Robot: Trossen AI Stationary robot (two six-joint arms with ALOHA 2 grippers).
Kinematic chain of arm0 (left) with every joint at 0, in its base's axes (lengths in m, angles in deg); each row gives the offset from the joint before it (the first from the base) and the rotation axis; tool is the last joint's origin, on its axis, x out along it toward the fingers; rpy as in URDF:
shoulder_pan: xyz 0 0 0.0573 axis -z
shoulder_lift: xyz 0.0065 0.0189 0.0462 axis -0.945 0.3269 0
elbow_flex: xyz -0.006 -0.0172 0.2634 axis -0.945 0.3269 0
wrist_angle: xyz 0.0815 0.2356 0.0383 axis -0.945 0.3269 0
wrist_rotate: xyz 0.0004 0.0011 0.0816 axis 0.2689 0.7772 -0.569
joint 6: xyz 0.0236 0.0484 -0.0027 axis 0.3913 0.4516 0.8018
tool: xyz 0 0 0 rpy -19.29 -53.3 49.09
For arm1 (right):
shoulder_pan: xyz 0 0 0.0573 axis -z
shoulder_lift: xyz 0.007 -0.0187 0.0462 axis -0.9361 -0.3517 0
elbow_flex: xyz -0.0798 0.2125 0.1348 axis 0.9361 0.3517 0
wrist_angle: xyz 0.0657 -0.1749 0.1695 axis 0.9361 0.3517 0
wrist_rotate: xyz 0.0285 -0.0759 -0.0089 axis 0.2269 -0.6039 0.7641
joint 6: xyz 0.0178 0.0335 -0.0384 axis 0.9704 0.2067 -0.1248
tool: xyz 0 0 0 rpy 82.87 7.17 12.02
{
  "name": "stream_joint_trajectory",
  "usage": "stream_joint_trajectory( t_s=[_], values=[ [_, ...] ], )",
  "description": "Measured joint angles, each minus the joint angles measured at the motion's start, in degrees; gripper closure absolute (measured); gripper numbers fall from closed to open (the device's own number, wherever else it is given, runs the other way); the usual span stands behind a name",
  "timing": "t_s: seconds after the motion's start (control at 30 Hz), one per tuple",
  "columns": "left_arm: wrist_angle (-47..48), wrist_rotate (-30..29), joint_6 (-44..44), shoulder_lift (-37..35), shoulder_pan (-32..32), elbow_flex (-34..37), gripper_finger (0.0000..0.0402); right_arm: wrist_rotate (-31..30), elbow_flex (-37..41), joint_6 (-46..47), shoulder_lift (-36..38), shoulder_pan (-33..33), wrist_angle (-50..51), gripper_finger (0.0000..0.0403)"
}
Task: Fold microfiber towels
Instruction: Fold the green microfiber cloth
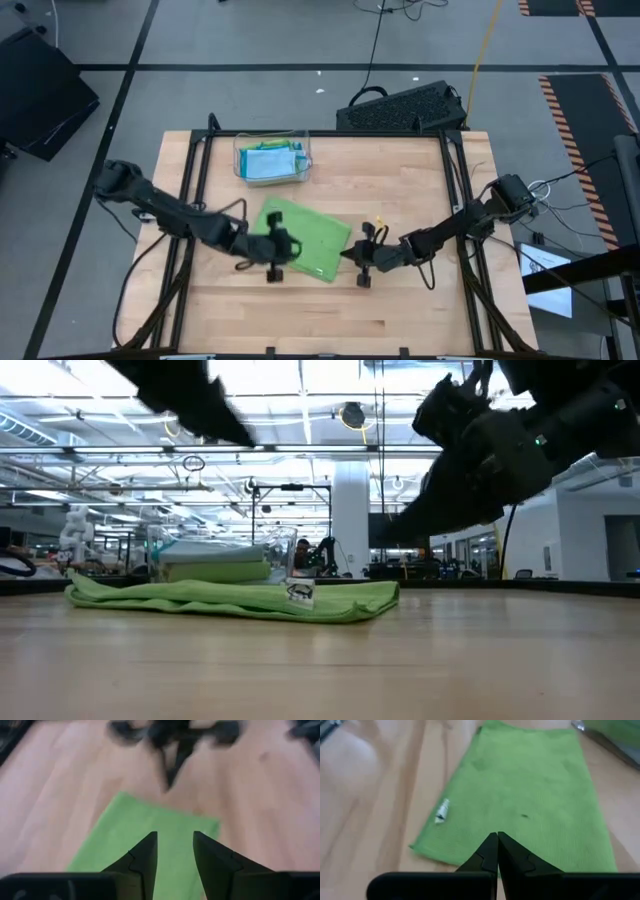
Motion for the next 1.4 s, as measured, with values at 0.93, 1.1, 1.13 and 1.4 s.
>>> stream_joint_trajectory(
  t_s=[0.93,1.1,1.13,1.4],
  values=[
    [2.1,-3.1,-2.2,38.0,4.3,-25.7,0.0158,0.1,10.6,1.8,16.2,-6.1,16.1,0.0401],
    [1.2,-0.7,-2.5,39.5,3.1,-25.8,0.0196,0.0,13.9,3.9,18.6,-8.1,11.8,0.0401],
    [0.7,-0.2,-2.1,40.1,2.7,-25.8,0.0203,0.2,15.1,4.5,19.5,-8.7,10.8,0.0401],
    [0.5,1.7,-2.1,41.4,1.7,-26.1,0.0261,0.0,20.1,6.9,21.3,-11.8,3.8,0.0401]
  ],
)
